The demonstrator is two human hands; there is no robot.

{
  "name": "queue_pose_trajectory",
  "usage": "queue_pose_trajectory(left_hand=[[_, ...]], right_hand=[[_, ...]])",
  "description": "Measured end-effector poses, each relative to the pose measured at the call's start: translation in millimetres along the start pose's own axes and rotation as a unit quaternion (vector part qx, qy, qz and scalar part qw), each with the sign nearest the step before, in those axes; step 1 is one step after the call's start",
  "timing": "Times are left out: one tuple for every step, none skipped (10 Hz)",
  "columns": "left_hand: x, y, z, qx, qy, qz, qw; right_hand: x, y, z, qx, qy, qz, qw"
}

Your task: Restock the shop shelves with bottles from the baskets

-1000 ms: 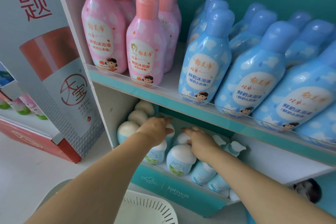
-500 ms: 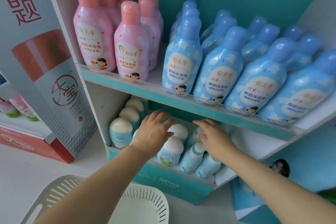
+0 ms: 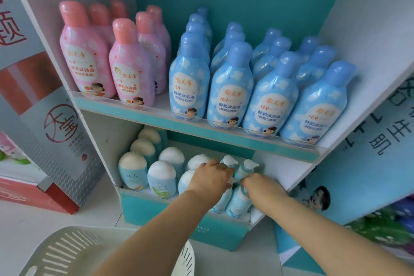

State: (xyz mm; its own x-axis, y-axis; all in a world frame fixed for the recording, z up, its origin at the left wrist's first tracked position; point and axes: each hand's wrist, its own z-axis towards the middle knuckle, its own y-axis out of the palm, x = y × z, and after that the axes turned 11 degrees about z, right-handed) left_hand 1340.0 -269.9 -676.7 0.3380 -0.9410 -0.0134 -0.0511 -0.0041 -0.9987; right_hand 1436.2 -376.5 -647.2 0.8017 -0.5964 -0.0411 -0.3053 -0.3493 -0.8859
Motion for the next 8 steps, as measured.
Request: queue_pose_trajectory(left_hand=[[8, 10, 5, -0.031, -0.01, -0.007, 0.999], [10, 16, 10, -0.038, -0.01, -0.012, 0.999], [10, 17, 12, -0.043, -0.006, -0.01, 0.999], [11, 10, 8, -0.058, -0.021, -0.024, 0.998], [12, 2, 1, -0.063, -0.04, -0.046, 0.996], [14, -8, -7, -0.06, -0.046, -0.039, 0.996], [13, -25, -18, -0.034, -0.046, -0.025, 0.998], [14, -46, -35, -0.004, -0.045, -0.006, 0.999]], right_hand=[[0, 2, 0, 0.003, 0.01, 0.0, 1.0], [2, 4, -2, 0.006, -0.004, -0.024, 1.0], [3, 3, -1, 0.012, -0.018, -0.05, 0.999], [2, 2, -3, 0.02, -0.03, -0.069, 0.997], [2, 4, -6, 0.035, -0.046, -0.069, 0.996], [4, 7, -11, 0.055, -0.059, -0.042, 0.996], [5, 2, -24, 0.084, -0.086, -0.018, 0.993], [4, -9, -47, 0.1, -0.106, 0.0, 0.989]])
